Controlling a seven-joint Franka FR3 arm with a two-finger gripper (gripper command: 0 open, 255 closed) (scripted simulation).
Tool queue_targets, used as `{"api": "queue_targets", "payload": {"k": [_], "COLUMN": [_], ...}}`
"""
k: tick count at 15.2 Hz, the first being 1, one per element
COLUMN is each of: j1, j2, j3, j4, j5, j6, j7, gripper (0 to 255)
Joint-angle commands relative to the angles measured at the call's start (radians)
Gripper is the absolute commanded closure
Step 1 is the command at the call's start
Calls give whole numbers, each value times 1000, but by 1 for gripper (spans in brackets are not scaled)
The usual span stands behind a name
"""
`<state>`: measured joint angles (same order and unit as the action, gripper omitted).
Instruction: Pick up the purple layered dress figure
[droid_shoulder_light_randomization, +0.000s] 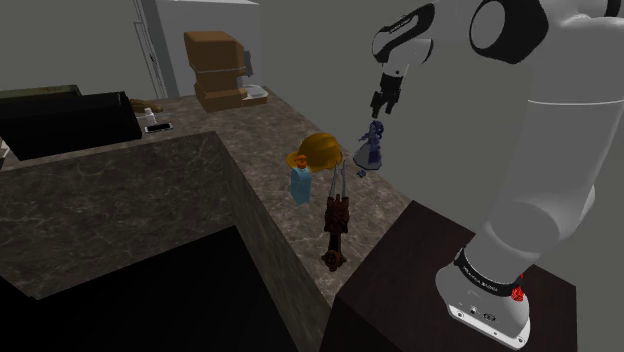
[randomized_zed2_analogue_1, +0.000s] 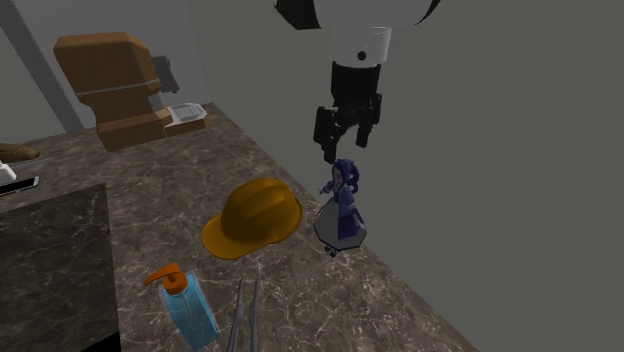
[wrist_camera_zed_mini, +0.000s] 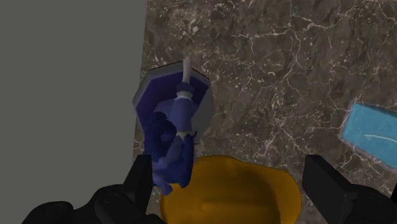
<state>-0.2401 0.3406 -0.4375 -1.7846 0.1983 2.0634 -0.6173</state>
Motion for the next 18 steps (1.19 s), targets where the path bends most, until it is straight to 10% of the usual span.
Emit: {"api": "queue_targets", "payload": {"k": [1,13,14,18], "j1": [-29,-85,-86,-86], "j2": [79,234,234,235], "j3": [5,29,29,29], "j4": [72,150,151,152], "j5": [30,87,87,87], "j6": [-10,43,43,42], "j7": [-23,-66,-66,-66], "gripper": [0,0,255,255]}}
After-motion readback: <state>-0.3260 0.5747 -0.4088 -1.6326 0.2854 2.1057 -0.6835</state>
